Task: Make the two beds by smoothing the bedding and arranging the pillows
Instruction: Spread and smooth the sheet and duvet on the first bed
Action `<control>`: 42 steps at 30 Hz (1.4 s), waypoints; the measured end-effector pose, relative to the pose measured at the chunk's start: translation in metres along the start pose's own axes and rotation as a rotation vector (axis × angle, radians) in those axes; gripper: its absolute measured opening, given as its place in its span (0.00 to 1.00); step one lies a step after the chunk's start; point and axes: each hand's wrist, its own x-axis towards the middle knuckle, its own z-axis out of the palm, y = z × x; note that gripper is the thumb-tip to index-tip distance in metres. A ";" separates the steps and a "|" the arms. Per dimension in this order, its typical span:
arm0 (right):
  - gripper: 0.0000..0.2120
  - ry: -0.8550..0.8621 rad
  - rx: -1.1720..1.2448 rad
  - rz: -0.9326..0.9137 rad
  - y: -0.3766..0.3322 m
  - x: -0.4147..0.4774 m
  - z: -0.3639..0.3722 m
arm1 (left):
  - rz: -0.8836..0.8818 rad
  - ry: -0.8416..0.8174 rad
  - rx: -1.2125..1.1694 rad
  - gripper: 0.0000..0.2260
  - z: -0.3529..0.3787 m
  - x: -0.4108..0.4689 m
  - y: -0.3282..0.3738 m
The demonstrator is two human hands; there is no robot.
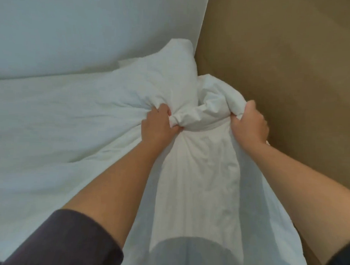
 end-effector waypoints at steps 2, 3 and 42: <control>0.17 -0.276 -0.126 0.019 0.021 -0.010 0.038 | -0.101 -0.250 0.101 0.30 0.035 -0.016 -0.025; 0.22 -0.446 -0.175 0.049 0.028 -0.017 0.059 | -0.137 -0.400 0.172 0.33 0.050 -0.026 -0.044; 0.33 -0.507 -0.250 -0.108 -0.065 0.045 0.176 | -0.249 -0.124 0.160 0.32 0.041 0.033 -0.135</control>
